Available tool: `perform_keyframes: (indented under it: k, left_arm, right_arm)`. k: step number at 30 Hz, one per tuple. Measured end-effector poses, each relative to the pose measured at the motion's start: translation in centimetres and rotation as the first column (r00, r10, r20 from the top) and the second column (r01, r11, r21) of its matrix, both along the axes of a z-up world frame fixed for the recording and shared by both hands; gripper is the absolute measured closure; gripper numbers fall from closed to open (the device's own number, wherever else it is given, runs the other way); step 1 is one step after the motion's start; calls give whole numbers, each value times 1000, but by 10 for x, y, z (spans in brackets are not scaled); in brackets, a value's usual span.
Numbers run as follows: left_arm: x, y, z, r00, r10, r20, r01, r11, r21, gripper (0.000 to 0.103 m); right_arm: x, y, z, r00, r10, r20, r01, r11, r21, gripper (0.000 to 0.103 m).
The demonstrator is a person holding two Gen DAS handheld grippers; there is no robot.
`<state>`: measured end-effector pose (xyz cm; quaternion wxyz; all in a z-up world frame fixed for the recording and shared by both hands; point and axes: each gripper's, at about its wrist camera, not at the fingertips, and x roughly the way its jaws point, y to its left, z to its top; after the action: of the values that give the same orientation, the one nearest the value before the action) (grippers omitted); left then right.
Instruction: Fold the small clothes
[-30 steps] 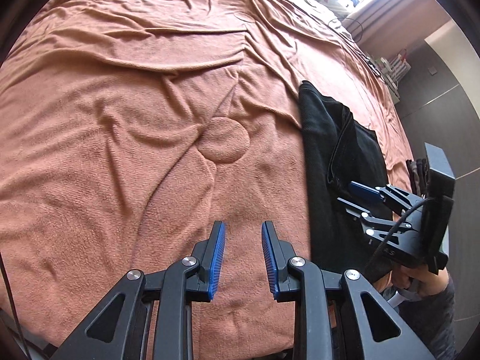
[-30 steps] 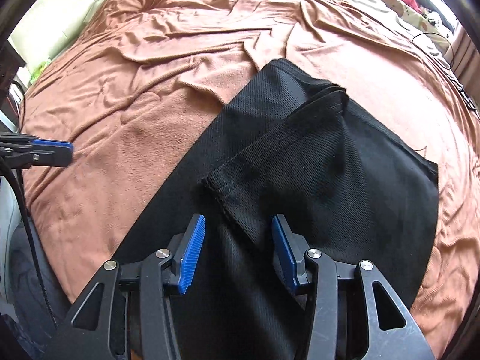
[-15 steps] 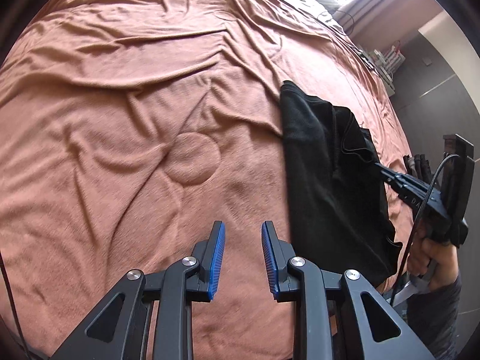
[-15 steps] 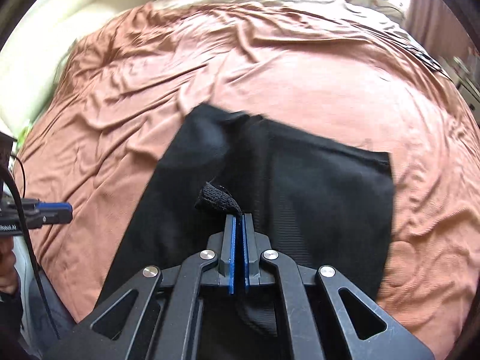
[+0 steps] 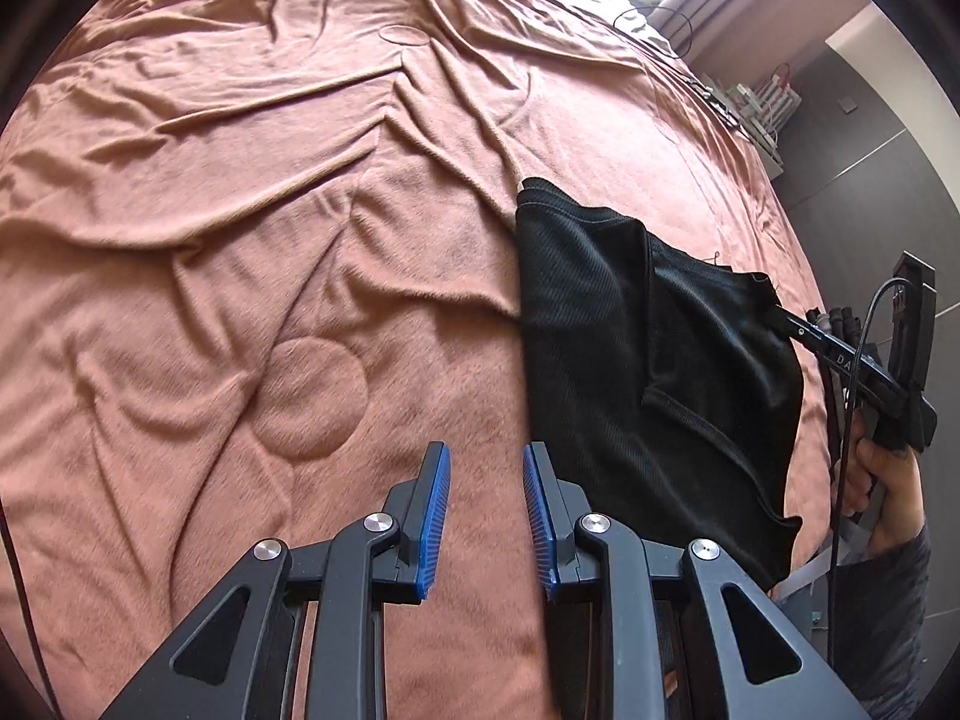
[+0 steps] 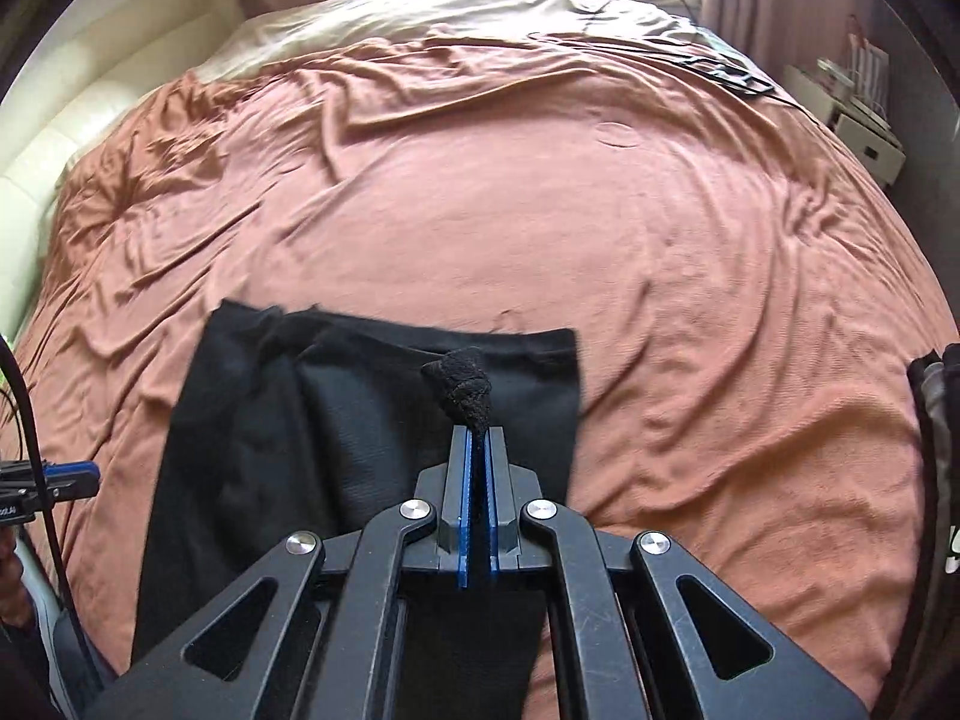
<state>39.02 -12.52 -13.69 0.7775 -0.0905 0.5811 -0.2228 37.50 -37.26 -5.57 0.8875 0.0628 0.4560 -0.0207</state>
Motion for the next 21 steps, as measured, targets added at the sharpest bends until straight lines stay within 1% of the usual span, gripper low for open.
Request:
perform_keyframes:
  k: [5, 9, 11, 13, 15, 17, 18, 19, 20, 21]
  left_arm:
    - [12, -9, -3, 1000, -6, -1, 6, 1000, 9, 76]
    - [23, -16, -7, 1000, -7, -3, 7, 1000, 25, 76]
    - [27, -19, -8, 1000, -8, -5, 8, 1000, 28, 76]
    - [31, -21, -8, 1000, -6, 0, 6, 1000, 30, 76]
    - [36, -23, -9, 1000, -5, 4, 5, 1000, 28, 76]
    - [39, -25, -10, 1000, -7, 2, 7, 1000, 25, 76]
    - [41, -27, -11, 1000, -9, -1, 9, 1000, 27, 76]
    - [42, -29, -12, 1000, -12, -4, 12, 999, 29, 76]
    - [43, -30, -13, 1000, -15, -8, 15, 999, 30, 76]
    - [43, -32, -14, 1000, -18, -10, 18, 999, 29, 76]
  right_arm:
    - [9, -10, -5, 1000, -19, -1, 19, 1000, 5, 103]
    - [21, -17, -10, 999, -36, 20, 36, 999, -1, 103]
    - [26, -19, -14, 999, -46, 10, 46, 999, -26, 102]
    - [28, -20, -17, 997, -80, -16, 78, 995, -64, 102]
    - [25, -17, -14, 997, -81, -13, 80, 996, -48, 101]
    - [21, -7, -12, 999, -42, -10, 42, 998, -48, 93]
    - [20, -3, -11, 1000, -28, -11, 27, 998, -59, 76]
    - [17, 4, -10, 1000, -5, -10, 5, 997, -71, 54]
    - [12, 11, -9, 1000, 20, -1, -20, 997, -77, 46]
    - [6, 14, -8, 999, 41, 10, -40, 996, -77, 40]
